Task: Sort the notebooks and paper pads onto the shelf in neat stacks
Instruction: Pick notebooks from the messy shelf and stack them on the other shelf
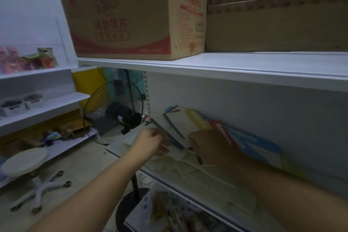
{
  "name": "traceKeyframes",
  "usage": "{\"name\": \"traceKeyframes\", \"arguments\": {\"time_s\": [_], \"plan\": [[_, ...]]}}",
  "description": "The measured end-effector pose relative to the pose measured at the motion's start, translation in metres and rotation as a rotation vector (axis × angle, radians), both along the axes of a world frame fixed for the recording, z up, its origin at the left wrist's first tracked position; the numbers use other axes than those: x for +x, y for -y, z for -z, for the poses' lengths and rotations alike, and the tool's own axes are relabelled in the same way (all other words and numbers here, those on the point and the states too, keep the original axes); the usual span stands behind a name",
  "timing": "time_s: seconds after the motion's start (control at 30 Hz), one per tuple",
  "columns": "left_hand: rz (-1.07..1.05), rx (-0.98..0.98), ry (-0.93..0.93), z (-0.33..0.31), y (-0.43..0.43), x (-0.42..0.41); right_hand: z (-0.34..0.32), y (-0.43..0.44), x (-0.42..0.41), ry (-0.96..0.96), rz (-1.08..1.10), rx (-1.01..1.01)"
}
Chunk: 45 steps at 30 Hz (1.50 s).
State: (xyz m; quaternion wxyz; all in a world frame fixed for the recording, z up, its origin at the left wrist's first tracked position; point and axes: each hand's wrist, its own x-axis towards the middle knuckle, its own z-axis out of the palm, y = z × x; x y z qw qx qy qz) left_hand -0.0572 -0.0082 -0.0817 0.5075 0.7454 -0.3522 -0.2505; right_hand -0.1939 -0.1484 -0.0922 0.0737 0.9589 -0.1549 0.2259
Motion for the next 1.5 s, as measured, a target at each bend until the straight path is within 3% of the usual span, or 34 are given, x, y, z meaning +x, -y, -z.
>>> {"name": "traceKeyframes", "arguments": {"time_s": [0.07,0.17,0.3,0.37,0.43,0.5,0.6,0.63,0.7,0.77,0.93,1.1,1.17,1.23,1.3,1.37,1.5], "plan": [[0.028,-0.032,-0.241,-0.003,0.009,0.001,-0.007,-0.011,-0.004,0.205,0.029,-0.069],[0.139,-0.079,-0.674,-0.007,0.022,0.004,-0.008,-0.032,-0.009,0.138,-0.063,0.104],[0.068,-0.21,-0.839,0.004,0.031,0.006,0.01,-0.046,-0.012,0.093,-0.185,0.218],[0.048,-0.271,-0.852,0.006,0.029,0.016,0.023,-0.035,-0.022,-0.085,-0.028,0.359],[0.043,-0.308,-0.814,0.003,0.022,0.034,0.037,-0.018,-0.041,-0.261,0.135,0.307],[0.027,-0.31,-0.775,0.001,0.013,0.051,0.048,-0.003,-0.056,-0.203,0.17,0.141],[0.035,-0.282,-0.779,0.006,-0.002,0.063,0.047,0.005,-0.064,-0.151,0.172,0.452],[0.047,-0.269,-0.78,0.007,-0.005,0.064,0.042,0.004,-0.064,-0.047,0.183,0.504],[0.08,-0.249,-0.767,0.008,-0.009,0.064,0.03,-0.003,-0.058,0.18,0.276,0.47],[0.126,-0.244,-0.75,0.009,-0.01,0.059,0.017,-0.016,-0.044,0.281,0.301,0.448],[0.224,-0.217,-0.742,0.009,-0.002,0.031,0.001,-0.065,0.003,0.077,-0.031,0.304],[0.132,-0.182,-0.708,0.016,-0.002,0.034,0.004,-0.07,-0.005,-0.2,-0.06,0.372],[0.09,-0.189,-0.693,0.018,-0.007,0.046,0.008,-0.059,-0.013,-0.111,0.024,0.509],[0.047,-0.235,-0.667,0.018,-0.011,0.057,0.008,-0.043,-0.014,0.203,0.14,0.633],[0.028,-0.295,-0.64,0.017,-0.014,0.064,0.009,-0.02,-0.005,0.412,0.314,0.592],[0.018,-0.324,-0.63,0.016,-0.017,0.067,0.011,0.001,0.007,0.374,0.481,0.64],[0.013,-0.333,-0.66,0.016,-0.024,0.077,0.018,0.02,0.027,0.152,0.499,0.772]]}}
